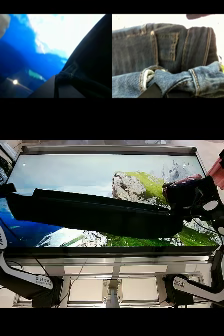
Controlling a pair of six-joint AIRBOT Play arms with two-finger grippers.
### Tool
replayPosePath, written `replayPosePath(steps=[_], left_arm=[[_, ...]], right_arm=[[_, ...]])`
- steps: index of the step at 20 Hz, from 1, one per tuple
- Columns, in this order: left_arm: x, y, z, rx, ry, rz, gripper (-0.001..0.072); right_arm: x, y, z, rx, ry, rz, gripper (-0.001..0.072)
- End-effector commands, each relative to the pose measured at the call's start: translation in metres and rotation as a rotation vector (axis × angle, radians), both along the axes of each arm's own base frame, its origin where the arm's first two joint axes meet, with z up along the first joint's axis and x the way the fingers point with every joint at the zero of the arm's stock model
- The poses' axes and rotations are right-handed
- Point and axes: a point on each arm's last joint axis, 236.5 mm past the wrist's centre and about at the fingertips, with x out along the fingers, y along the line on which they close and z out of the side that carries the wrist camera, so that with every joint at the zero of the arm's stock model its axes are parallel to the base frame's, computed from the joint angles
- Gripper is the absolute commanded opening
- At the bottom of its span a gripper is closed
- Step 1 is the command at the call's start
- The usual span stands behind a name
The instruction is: Fold the clothes and pants, and hang the long-sleeved shirts on hangers.
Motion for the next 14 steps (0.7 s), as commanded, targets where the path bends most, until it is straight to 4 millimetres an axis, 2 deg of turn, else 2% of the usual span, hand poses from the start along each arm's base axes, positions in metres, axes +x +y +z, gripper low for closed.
replayPosePath(steps=[1,5,8,10,11,12,13,14], left_arm=[[0.042,-0.009,-0.003,0.007,-0.119,-0.072,0.0034],[0.050,-0.013,-0.030,-0.014,-0.090,-0.084,0.0037],[0.067,-0.019,-0.035,-0.004,-0.125,-0.117,0.0037],[0.081,-0.026,-0.037,0.008,-0.156,-0.147,0.0037],[0.086,-0.030,-0.039,0.010,-0.163,-0.158,0.0037],[0.090,-0.034,-0.042,0.010,-0.164,-0.169,0.0037],[0.093,-0.037,-0.045,0.011,-0.168,-0.178,0.0045],[0.097,-0.039,-0.045,0.015,-0.178,-0.187,0.0045]], right_arm=[[0.021,-0.011,-0.011,-0.004,-0.019,-0.043,0.0022],[0.023,-0.001,-0.038,0.032,0.035,-0.033,0.0024],[0.040,0.001,-0.038,0.006,-0.018,-0.056,0.0023],[0.043,0.004,-0.037,0.005,-0.026,-0.058,0.0024],[0.043,0.006,-0.037,0.005,-0.026,-0.054,0.0050],[0.043,0.006,-0.037,0.003,-0.026,-0.054,0.0130],[0.043,0.006,-0.037,0.002,-0.027,-0.054,0.0157],[0.043,0.006,-0.037,0.003,-0.027,-0.054,0.0218]])
